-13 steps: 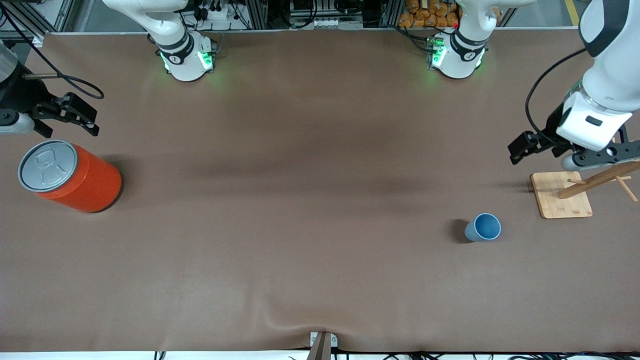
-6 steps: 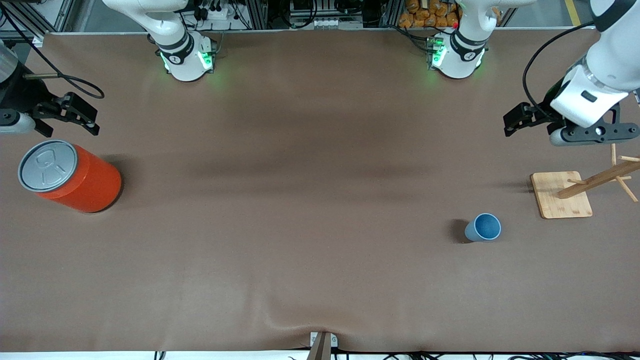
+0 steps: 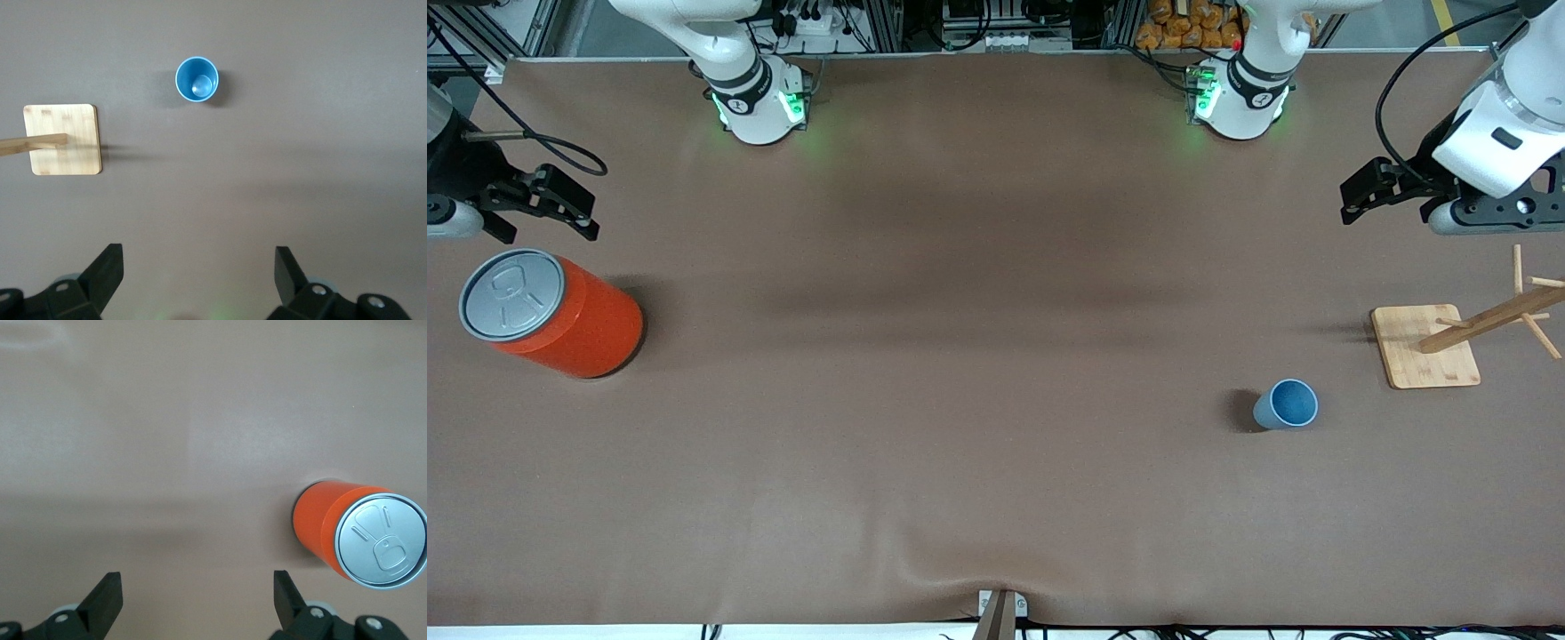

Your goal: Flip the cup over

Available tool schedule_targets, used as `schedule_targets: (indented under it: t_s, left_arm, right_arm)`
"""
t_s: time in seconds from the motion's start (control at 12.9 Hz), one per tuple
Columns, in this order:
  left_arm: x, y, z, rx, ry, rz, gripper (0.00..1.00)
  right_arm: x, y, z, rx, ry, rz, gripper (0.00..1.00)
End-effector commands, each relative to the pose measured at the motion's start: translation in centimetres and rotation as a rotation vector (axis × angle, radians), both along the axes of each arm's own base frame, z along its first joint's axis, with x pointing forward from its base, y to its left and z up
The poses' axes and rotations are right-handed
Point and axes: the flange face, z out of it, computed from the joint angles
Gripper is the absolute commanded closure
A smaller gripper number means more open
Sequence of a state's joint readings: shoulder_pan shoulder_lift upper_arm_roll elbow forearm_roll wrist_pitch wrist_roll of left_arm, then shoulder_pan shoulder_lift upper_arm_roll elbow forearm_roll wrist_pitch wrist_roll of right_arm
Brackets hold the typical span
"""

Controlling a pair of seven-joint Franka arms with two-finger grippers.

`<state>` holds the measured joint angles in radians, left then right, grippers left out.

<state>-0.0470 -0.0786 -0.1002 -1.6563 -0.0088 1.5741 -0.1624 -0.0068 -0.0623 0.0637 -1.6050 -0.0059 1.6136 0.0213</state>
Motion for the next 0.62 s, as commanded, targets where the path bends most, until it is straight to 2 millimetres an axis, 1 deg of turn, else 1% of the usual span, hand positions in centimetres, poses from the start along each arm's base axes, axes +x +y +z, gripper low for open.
schedule_targets:
  t_s: [0.0,0.23,0.54]
  left_arm:
    - [0.14,0.46,1.99,-0.005,-0.026,-0.011,0.0]
    - [0.64,1.27,1.98,-0.004,-0.026,0.003,0.0]
    - [0.56,1.25,2.88,-0.008,-0.032,0.012,0.0]
  right_arm:
    - [0.27,-0.41,0.38,0.002,0.005,0.009,0.0]
    - [0.26,-0.24,0.38,0.002,0.005,0.012,0.0]
    - [0.26,-0.32,0.38,0.002,0.005,0.01,0.0]
